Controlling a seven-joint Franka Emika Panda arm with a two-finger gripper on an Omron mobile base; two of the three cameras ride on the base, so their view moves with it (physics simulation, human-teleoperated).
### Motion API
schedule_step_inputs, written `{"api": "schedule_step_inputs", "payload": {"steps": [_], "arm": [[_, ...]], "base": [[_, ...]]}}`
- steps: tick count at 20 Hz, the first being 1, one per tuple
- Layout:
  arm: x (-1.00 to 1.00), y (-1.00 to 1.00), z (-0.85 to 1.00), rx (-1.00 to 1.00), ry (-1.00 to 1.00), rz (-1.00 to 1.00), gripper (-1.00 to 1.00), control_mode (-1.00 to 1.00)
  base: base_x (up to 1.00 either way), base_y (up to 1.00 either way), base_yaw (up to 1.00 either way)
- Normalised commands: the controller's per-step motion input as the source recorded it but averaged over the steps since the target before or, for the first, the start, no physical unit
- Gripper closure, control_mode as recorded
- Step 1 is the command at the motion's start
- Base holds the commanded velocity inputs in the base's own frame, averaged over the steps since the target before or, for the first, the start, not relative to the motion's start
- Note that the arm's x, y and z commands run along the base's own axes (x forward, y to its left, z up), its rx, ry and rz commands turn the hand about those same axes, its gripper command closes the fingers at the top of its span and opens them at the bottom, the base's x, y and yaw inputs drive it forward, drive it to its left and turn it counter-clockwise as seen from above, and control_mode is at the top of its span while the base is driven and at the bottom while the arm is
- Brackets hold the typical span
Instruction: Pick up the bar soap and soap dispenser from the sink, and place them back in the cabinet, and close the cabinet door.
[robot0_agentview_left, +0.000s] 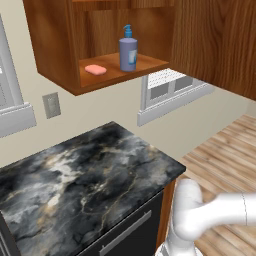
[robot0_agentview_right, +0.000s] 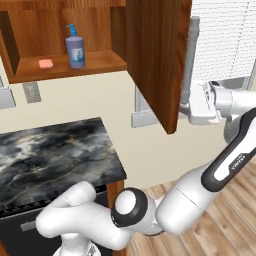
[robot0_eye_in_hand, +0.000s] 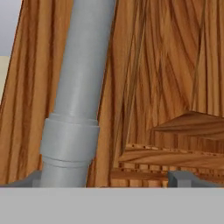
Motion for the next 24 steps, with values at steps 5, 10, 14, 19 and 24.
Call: {"api": "schedule_step_inputs", "payload": {"steps": [5, 10, 14, 19, 24], "arm": [[-0.22, 0.42, 0.0, 0.01, 0.01, 0.0, -1.0, -1.0], [-0.26, 0.44, 0.0, 0.01, 0.0, 0.0, -1.0, -1.0], [-0.22, 0.44, 0.0, 0.01, 0.0, 0.0, -1.0, -1.0], [-0.15, 0.43, -0.01, 0.02, 0.0, 0.0, -1.0, -1.0], [-0.06, 0.43, 0.0, 0.02, 0.0, 0.0, -1.0, -1.0]], "base": [[0.0, 0.0, 0.0], [0.0, 0.0, 0.0], [0.0, 0.0, 0.0], [0.0, 0.0, 0.0], [0.0, 0.0, 0.0]]}}
